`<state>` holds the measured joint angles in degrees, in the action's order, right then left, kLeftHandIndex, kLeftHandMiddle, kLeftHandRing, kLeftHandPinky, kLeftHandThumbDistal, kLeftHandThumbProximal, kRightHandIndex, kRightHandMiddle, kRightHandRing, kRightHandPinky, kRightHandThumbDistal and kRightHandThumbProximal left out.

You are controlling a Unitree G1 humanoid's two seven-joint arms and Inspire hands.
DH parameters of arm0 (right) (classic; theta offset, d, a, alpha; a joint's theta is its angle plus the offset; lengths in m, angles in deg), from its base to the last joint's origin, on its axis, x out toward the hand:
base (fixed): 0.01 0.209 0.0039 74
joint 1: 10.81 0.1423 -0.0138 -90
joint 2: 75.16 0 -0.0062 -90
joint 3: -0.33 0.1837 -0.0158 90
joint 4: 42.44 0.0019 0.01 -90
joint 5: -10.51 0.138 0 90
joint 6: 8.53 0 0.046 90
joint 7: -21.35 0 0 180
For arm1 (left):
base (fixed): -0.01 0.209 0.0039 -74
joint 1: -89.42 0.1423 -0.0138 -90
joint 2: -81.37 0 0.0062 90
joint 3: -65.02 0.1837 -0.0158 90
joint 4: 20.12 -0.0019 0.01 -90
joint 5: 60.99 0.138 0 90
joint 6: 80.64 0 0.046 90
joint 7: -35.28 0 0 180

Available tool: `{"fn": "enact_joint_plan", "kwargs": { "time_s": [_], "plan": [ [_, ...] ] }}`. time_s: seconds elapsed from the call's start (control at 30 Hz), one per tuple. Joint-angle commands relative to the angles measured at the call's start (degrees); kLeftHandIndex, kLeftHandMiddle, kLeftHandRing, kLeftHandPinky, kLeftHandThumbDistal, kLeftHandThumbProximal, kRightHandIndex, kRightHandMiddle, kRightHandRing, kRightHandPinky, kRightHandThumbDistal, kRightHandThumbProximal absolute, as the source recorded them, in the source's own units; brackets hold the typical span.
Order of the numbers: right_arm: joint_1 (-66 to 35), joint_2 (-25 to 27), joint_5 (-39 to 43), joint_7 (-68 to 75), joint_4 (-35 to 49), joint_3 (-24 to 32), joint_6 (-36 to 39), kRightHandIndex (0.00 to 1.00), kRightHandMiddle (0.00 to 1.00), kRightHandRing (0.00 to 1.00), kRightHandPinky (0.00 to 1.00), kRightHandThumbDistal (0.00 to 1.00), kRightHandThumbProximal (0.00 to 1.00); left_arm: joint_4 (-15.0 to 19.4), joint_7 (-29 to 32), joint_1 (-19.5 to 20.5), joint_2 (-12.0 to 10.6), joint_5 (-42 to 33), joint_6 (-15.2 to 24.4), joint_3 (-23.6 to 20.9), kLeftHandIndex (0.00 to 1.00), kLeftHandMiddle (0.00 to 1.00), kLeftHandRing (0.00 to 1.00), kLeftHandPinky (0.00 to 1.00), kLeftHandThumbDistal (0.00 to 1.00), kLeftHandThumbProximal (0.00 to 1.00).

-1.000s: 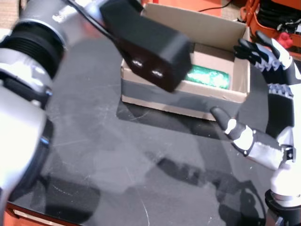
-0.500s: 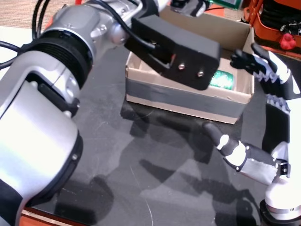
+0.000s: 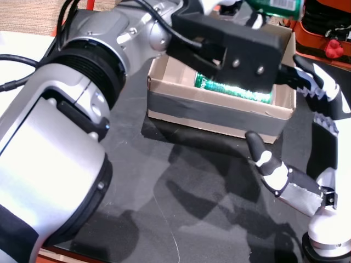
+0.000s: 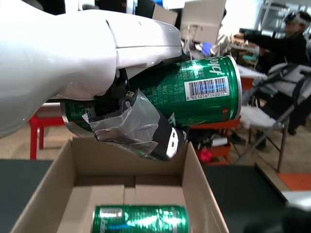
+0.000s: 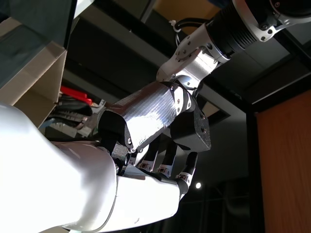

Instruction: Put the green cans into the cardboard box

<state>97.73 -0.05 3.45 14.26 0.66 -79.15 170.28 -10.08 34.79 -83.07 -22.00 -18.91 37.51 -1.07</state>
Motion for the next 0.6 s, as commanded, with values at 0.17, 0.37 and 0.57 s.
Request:
{"fn": "enact_joint_plan", "kwargs": {
  "time_s": [0.17,0.37,0.57],
  "plan": [
    [-0.21,-0.24,-1.92,1.93,0.62,1.33,1.68,0.59,0.62,0.69,0.80,0.69,0.58,0.44,0.45,0.68,-1.17,-1.39,-0.42,0.01,0.14,0.39,0.54,0.55,0.00,0.00],
    [-0.97,-0.72,-3.38,3.02,1.51,1.85,2.13,0.61,0.63,0.70,0.82,0.68,0.63,0.43,0.13,0.79,-1.15,-0.89,0.62,1.21,0.27,0.55,0.71,0.73,0.40,0.00],
    [-0.83,-0.66,-5.02,3.88,1.53,2.63,2.35,0.61,0.64,0.71,0.83,0.68,0.64,0.26,3.26,-0.45,-1.00,-0.56,-2.47,2.45,0.91,1.00,1.00,0.95,0.99,0.20]
  ]
}}
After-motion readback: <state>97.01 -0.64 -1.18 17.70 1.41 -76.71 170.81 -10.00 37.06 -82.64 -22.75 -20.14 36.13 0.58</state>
